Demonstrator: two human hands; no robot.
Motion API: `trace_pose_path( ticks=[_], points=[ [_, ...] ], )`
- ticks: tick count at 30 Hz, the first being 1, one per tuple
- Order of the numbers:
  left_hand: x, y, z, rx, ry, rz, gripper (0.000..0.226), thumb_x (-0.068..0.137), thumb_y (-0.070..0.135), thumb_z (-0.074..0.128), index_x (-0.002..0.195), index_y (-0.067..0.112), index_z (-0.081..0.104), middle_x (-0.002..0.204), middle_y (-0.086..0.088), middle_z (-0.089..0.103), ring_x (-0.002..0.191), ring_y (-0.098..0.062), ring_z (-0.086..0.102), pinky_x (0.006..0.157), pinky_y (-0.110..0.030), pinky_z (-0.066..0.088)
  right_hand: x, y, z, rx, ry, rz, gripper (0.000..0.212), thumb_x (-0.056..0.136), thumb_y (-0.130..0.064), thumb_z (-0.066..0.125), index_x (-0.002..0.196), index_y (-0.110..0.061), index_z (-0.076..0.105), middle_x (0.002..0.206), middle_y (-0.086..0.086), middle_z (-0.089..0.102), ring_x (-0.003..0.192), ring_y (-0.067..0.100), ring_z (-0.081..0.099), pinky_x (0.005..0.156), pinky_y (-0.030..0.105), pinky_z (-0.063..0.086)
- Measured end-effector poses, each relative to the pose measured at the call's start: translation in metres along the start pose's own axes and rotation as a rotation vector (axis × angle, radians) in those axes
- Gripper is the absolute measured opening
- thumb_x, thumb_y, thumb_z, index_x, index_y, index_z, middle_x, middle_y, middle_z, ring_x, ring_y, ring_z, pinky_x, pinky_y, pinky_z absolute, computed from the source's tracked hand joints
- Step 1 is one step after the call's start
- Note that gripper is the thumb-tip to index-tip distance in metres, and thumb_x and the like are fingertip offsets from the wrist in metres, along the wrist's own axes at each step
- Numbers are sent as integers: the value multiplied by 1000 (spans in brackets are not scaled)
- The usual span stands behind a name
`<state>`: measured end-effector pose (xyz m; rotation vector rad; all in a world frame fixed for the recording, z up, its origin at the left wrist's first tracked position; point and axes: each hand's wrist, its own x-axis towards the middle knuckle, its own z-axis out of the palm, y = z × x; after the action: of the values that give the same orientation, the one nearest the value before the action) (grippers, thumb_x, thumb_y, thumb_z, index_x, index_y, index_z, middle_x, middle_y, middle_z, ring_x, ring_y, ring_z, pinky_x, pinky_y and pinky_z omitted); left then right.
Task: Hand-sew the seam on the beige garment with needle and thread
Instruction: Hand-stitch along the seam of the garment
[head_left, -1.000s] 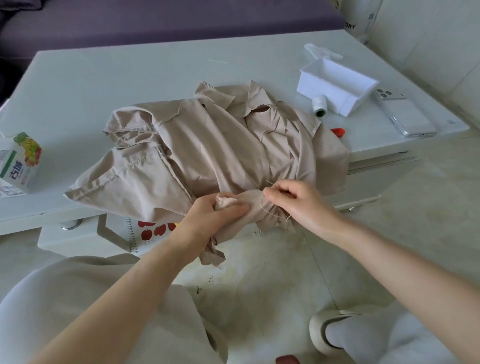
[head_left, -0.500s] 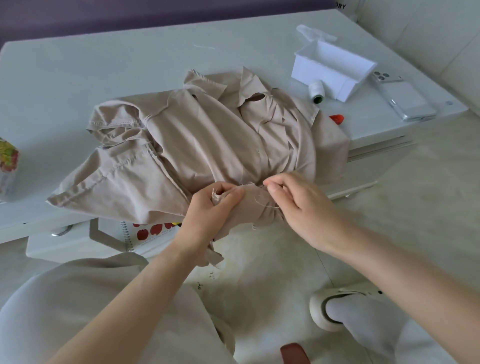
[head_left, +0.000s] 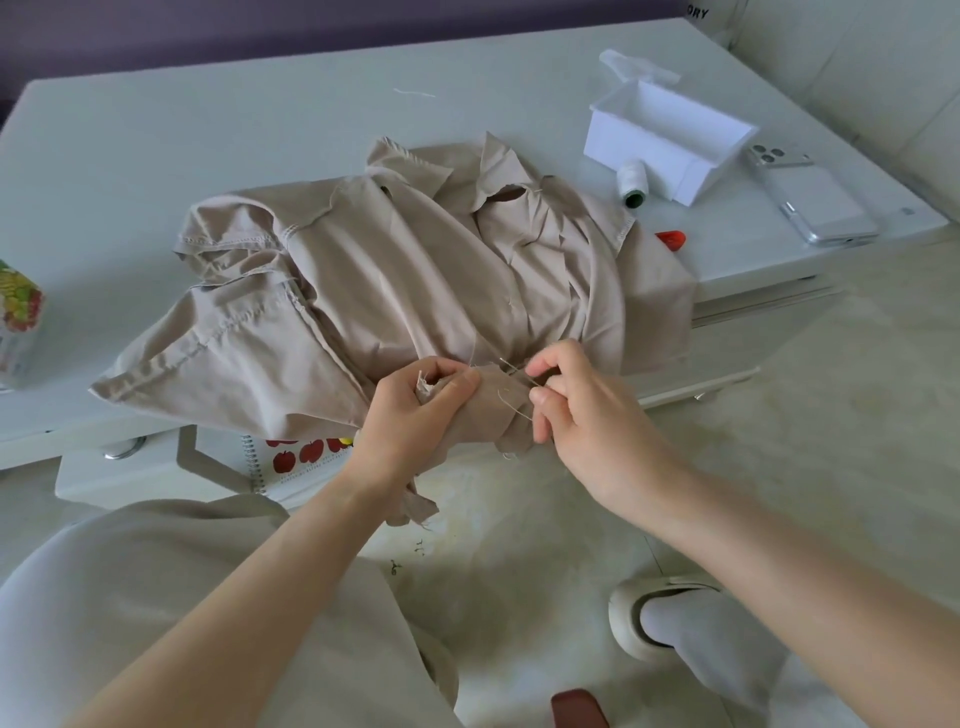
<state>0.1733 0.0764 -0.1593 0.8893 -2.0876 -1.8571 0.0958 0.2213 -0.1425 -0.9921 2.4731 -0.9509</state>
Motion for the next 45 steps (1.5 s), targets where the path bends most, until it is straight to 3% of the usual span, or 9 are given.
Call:
trace_pose_path(
  ticks=[3,11,17,27,32,34,37,39,45],
  points=[
    [0,-2,0,14,16,-9,13,91,21,62,81,18,69,69,10,66,61,2,57,57,-12,46,-1,-1,2,24,12,22,14,97,-14,42,86,-22,37,77,3,65,59,9,48,58,33,43],
    [0,-4,-1,37,21,-33,12,91,23,61,85,16,69,78,3,68,67,-5,59,62,-21,48,-3,0,7,-2,-20,28,16,93,-13,48,79,-19,43,70,4,66,64,22,55,60,36,46],
    [0,-1,1,28,-20,20,12,92,18,61,89,9,68,74,6,64,61,3,55,58,-10,44,-2,-4,7,-21,-25,33,25,94,-15,47,74,-27,38,71,1,66,68,20,57,62,35,47],
    [-3,-1,2,75,-31,136,9,91,17,61,86,11,67,76,-12,62,64,-10,50,59,-21,42,2,-6,12,-33,-31,9,11,95,-16,47,84,-16,44,68,5,63,66,22,57,62,36,46],
    [-7,-3,2,138,-48,277,7,91,11,61,87,14,67,78,5,66,74,-5,58,70,-16,46,3,-10,15,-1,-35,52,6,96,-15,43,91,-14,44,73,7,64,71,23,61,63,35,47],
    [-11,-2,4,108,-95,299,8,90,9,61,86,13,67,75,12,66,68,0,57,64,-9,42,5,-11,18,39,-37,89,5,96,-16,41,94,-14,45,75,6,65,70,20,62,62,34,48],
    [-15,0,8,75,-109,302,9,90,7,60,86,12,66,69,19,64,58,6,53,56,-5,38,6,-12,21,115,-27,121,7,98,-17,40,92,-18,43,71,1,66,54,-1,56,48,15,39],
    [-14,0,8,71,-78,289,10,91,8,59,85,14,65,62,22,59,51,7,50,52,-5,36,6,-13,22,202,-12,156,7,99,-19,41,93,-17,44,71,3,68,46,-4,52,46,12,37],
    [-10,-3,6,25,-8,250,12,90,6,61,82,12,67,66,8,63,59,-3,55,58,-7,41,2,-16,26,316,-25,129,3,101,-18,39,99,-16,40,75,1,66,53,0,50,55,17,41]
  ],
)
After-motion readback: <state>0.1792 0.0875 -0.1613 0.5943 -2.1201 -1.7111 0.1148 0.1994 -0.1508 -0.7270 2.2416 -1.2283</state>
